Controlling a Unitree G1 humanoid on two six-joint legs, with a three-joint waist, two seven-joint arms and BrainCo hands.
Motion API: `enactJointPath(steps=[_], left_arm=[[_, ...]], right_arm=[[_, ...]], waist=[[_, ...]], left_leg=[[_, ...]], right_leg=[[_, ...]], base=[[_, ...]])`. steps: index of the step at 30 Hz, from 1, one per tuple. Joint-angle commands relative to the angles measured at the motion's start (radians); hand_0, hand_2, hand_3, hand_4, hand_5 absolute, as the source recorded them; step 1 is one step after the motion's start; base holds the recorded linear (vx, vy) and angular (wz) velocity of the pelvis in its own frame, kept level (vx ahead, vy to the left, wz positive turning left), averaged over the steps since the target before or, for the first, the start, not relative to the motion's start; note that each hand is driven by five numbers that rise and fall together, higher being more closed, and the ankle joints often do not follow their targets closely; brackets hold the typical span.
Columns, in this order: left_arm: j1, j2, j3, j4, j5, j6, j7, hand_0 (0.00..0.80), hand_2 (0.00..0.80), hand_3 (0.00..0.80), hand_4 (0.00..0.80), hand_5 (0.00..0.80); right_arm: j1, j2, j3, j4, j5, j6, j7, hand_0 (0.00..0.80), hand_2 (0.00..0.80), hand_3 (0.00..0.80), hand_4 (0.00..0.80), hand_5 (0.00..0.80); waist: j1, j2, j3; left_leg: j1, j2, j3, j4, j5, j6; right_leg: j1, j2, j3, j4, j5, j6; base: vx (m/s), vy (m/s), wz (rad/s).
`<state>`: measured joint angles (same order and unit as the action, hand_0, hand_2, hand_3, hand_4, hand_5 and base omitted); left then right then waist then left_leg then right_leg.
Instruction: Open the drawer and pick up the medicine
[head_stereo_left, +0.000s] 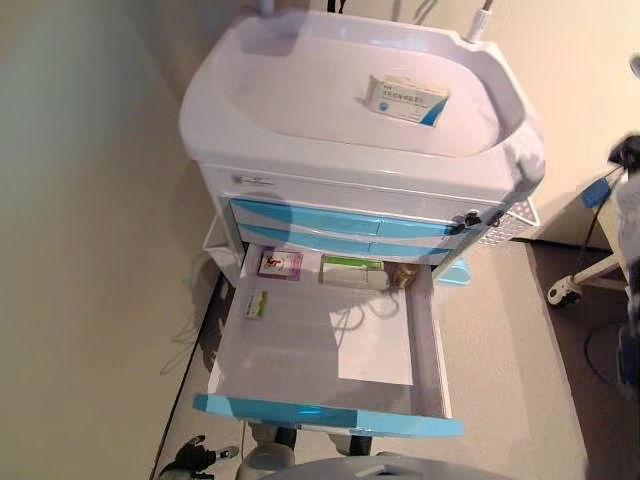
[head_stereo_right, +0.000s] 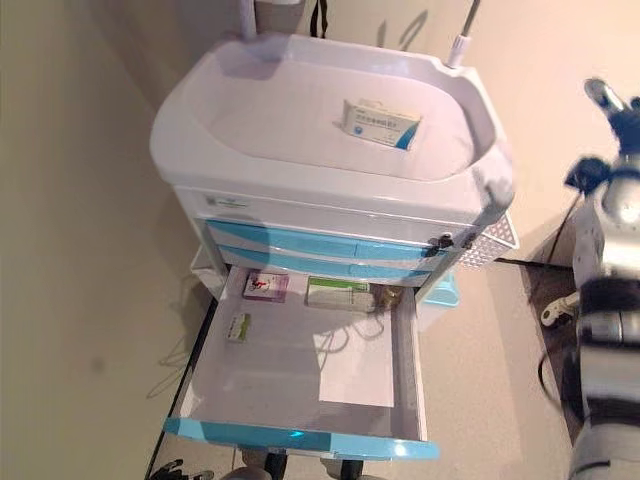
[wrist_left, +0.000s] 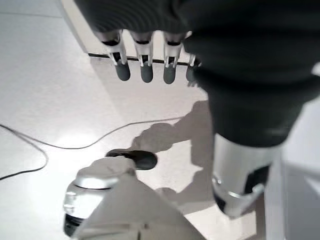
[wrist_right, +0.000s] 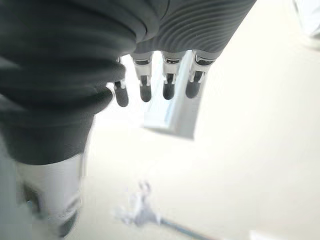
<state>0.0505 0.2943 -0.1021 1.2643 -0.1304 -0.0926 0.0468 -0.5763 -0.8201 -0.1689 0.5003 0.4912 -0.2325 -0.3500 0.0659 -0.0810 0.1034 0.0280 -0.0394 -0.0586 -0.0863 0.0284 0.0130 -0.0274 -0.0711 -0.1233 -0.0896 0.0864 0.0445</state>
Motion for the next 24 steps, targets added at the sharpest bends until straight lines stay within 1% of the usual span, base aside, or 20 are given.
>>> enactJointPath(steps=[1, 2, 3, 4, 5, 6, 8, 9, 10, 13, 14, 15, 16, 17, 18, 19, 20, 21, 24], left_arm=[[0.002, -0.018, 0.016, 0.051, 0.05, -0.003, 0.024, 0.0, 0.0, 0.0, 0.0, 0.0], [0.003, -0.016, 0.013, 0.051, 0.051, -0.003, 0.024, 0.0, 0.0, 0.0, 0.0, 0.0], [0.002, -0.021, 0.024, 0.051, 0.058, -0.003, 0.022, 0.0, 0.0, 0.0, 0.0, 0.0], [0.004, -0.027, 0.035, 0.053, 0.079, -0.001, 0.017, 0.0, 0.0, 0.0, 0.0, 0.0], [0.006, -0.028, 0.038, 0.054, 0.087, -0.002, 0.013, 0.0, 0.0, 0.0, 0.0, 0.0], [0.007, -0.034, 0.04, 0.052, 0.093, -0.005, 0.013, 0.0, 0.0, 0.0, 0.0, 0.0], [0.009, -0.035, 0.043, 0.047, 0.102, -0.006, 0.01, 0.0, 0.0, 0.0, 0.0, 0.0], [0.01, -0.034, 0.043, 0.047, 0.103, -0.006, 0.01, 0.0, 0.0, 0.0, 0.0, 0.0], [0.009, -0.037, 0.04, 0.045, 0.11, -0.011, 0.007, 0.0, 0.0, 0.0, 0.0, 0.0], [0.006, -0.04, 0.029, 0.054, 0.13, -0.009, -0.006, 0.0, 0.0, 0.0, 0.0, 0.0], [0.005, -0.04, 0.024, 0.058, 0.136, -0.009, -0.012, 0.0, 0.0, 0.0, 0.0, 0.0], [0.004, -0.04, 0.025, 0.059, 0.136, -0.009, -0.012, 0.0, 0.0, 0.0, 0.0, 0.0], [0.003, -0.039, 0.01, 0.055, 0.142, -0.007, -0.019, 0.0, 0.0, 0.0, 0.0, 0.0], [0.003, -0.039, 0.011, 0.055, 0.142, -0.007, -0.019, 0.0, 0.0, 0.0, 0.0, 0.0], [0.0, -0.035, -0.002, 0.054, 0.147, -0.007, -0.026, 0.0, 0.0, 0.0, 0.0, 0.0], [-0.003, -0.033, -0.008, 0.053, 0.152, -0.007, -0.029, 0.0, 0.0, 0.0, 0.0, 0.0], [-0.003, -0.033, -0.007, 0.053, 0.152, -0.007, -0.029, 0.0, 0.0, 0.0, 0.0, 0.0], [-0.002, -0.03, -0.022, 0.044, 0.155, -0.009, -0.032, 0.0, 0.0, 0.0, 0.0, 0.0], [-0.004, -0.025, -0.047, 0.034, 0.166, -0.012, -0.036, 0.0, 0.0, 0.0, 0.0, 0.0]], right_arm=[[0.17, 0.022, -0.087, -0.135, -0.183, -0.043, -0.043, 0.0, 0.0, 0.0, 0.0, 0.0], [0.18, 0.026, -0.094, -0.144, -0.186, -0.04, -0.044, 0.0, 0.0, 0.0, 0.0, 0.0], [0.239, 0.04, -0.117, -0.18, -0.223, -0.035, -0.039, 0.0, 0.0, 0.0, 0.0, 0.0], [0.373, 0.095, -0.176, -0.26, -0.285, -0.019, -0.022, 0.0, 0.0, 0.0, 0.0, 0.0], [0.422, 0.129, -0.194, -0.294, -0.31, -0.015, -0.017, 0.0, 0.0, 0.0, 0.0, 0.0], [0.468, 0.172, -0.195, -0.291, -0.321, -0.016, -0.011, 0.0, 0.0, 0.0, 0.0, 0.0], [0.531, 0.214, -0.192, -0.277, -0.356, 0.001, 0.004, 0.0, 0.0, 0.0, 0.0, 0.0], [0.532, 0.215, -0.192, -0.277, -0.357, 0.0, 0.004, 0.0, 0.0, 0.0, 0.0, 0.0], [0.582, 0.256, -0.167, -0.216, -0.38, 0.015, 0.015, 0.0, 0.0, 0.0, 0.0, 0.0], [0.643, 0.316, -0.095, -0.092, -0.42, 0.052, 0.049, 0.0, 0.0, 0.0, 0.0, 0.0], [0.64, 0.322, -0.078, -0.034, -0.408, 0.058, 0.066, 0.0, 0.0, 0.0, 0.0, 0.0], [0.638, 0.321, -0.076, -0.03, -0.407, 0.055, 0.066, 0.0, 0.0, 0.0, 0.0, 0.0], [0.628, 0.343, -0.021, 0.072, -0.4, 0.072, 0.089, 0.0, 0.0, 0.0, 0.0, 0.0], [0.628, 0.342, -0.021, 0.073, -0.4, 0.072, 0.089, 0.0, 0.0, 0.0, 0.0, 0.0], [0.619, 0.353, 0.022, 0.168, -0.404, 0.085, 0.11, 0.0, 0.0, 0.0, 0.0, 0.0], [0.611, 0.355, 0.052, 0.216, -0.417, 0.093, 0.124, 0.0, 0.0, 0.0, 0.0, 0.0], [0.608, 0.355, 0.054, 0.219, -0.416, 0.091, 0.124, 0.0, 0.0, 0.0, 0.0, 0.0], [0.587, 0.358, 0.083, 0.314, -0.411, 0.103, 0.137, 0.0, 0.0, 0.0, 0.0, 0.0], [0.552, 0.361, 0.139, 0.434, -0.426, 0.116, 0.163, 0.0, 0.0, 0.0, 0.0, 0.0]], waist=[[-0.008, 0.018, -0.034], [-0.005, 0.016, -0.035], [-0.016, 0.02, -0.031], [-0.029, 0.023, -0.026], [-0.032, 0.025, -0.025], [-0.039, 0.029, -0.021], [-0.044, 0.032, -0.017], [-0.043, 0.031, -0.018], [-0.051, 0.036, -0.012], [-0.062, 0.043, -0.006], [-0.065, 0.044, -0.007], [-0.065, 0.044, -0.007], [-0.069, 0.049, -0.004], [-0.07, 0.049, -0.004], [-0.07, 0.052, -0.002], [-0.068, 0.054, -0.001], [-0.069, 0.054, -0.001], [-0.066, 0.058, -0.001], [-0.063, 0.063, 0.003]], left_leg=[[-0.043, -0.021, 0.017, -0.001, -0.004, 0.024], [-0.042, -0.021, 0.017, -0.001, -0.004, 0.024], [-0.042, -0.021, 0.021, -0.001, -0.005, 0.024], [-0.038, -0.021, 0.027, -0.001, -0.007, 0.026], [-0.037, -0.021, 0.03, -0.001, -0.009, 0.026], [-0.037, -0.021, 0.033, -0.001, -0.009, 0.027], [-0.037, -0.02, 0.038, -0.001, -0.009, 0.026], [-0.037, -0.019, 0.038, -0.001, -0.01, 0.026], [-0.036, -0.02, 0.041, -0.001, -0.008, 0.026], [-0.036, -0.017, 0.044, -0.001, -0.006, 0.024], [-0.036, -0.017, 0.044, -0.001, -0.006, 0.023], [-0.036, -0.017, 0.044, -0.001, -0.007, 0.023], [-0.036, -0.017, 0.043, -0.001, -0.006, 0.022], [-0.036, -0.017, 0.043, -0.001, -0.006, 0.022], [-0.034, -0.016, 0.043, -0.001, -0.005, 0.02], [-0.034, -0.016, 0.042, -0.001, -0.004, 0.019], [-0.034, -0.016, 0.042, -0.001, -0.004, 0.019], [-0.034, -0.016, 0.038, -0.001, -0.004, 0.019], [-0.034, -0.016, 0.031, -0.001, -0.002, 0.017]], right_leg=[[0.003, -0.014, 0.017, 0.065, -0.022, 0.057], [0.004, -0.014, 0.018, 0.065, -0.022, 0.057], [0.002, -0.013, 0.021, 0.066, -0.022, 0.057], [-0.001, -0.01, 0.028, 0.067, -0.024, 0.057], [0.0, -0.01, 0.031, 0.066, -0.024, 0.057], [-0.002, -0.009, 0.034, 0.065, -0.023, 0.056], [-0.004, -0.007, 0.038, 0.064, -0.024, 0.056], [-0.003, -0.007, 0.038, 0.064, -0.024, 0.056], [-0.005, -0.006, 0.041, 0.065, -0.025, 0.055], [-0.006, -0.004, 0.039, 0.067, -0.026, 0.053], [-0.006, -0.004, 0.038, 0.067, -0.027, 0.053], [-0.006, -0.004, 0.038, 0.067, -0.027, 0.053], [-0.006, -0.004, 0.038, 0.066, -0.026, 0.052], [-0.006, -0.004, 0.038, 0.066, -0.026, 0.052], [-0.005, -0.004, 0.038, 0.068, -0.027, 0.051], [-0.004, -0.004, 0.036, 0.068, -0.027, 0.051], [-0.004, -0.004, 0.036, 0.068, -0.027, 0.051], [-0.003, -0.004, 0.032, 0.067, -0.027, 0.05], [-0.002, -0.005, 0.025, 0.068, -0.029, 0.048]], base=[[-0.003, -0.003, -0.25], [-0.006, -0.006, -0.25], [-0.001, -0.014, -0.25], [0.003, -0.014, -0.22], [0.006, -0.016, -0.14], [0.002, -0.005, -0.09], [-0.003, -0.011, -0.27], [-0.003, -0.012, -0.36], [-0.003, -0.012, -0.18], [-0.002, -0.004, -0.03], [-0.001, -0.013, -0.04], [0.004, -0.015, -0.04], [0.003, -0.01, -0.04], [0.0, 0.0, 0.0], [0.0, 0.0, 0.0], [0.0, 0.0, 0.0], [0.0, 0.0, 0.0], [0.0, 0.0, 0.0], [0.0, -0.01, 0.01]])
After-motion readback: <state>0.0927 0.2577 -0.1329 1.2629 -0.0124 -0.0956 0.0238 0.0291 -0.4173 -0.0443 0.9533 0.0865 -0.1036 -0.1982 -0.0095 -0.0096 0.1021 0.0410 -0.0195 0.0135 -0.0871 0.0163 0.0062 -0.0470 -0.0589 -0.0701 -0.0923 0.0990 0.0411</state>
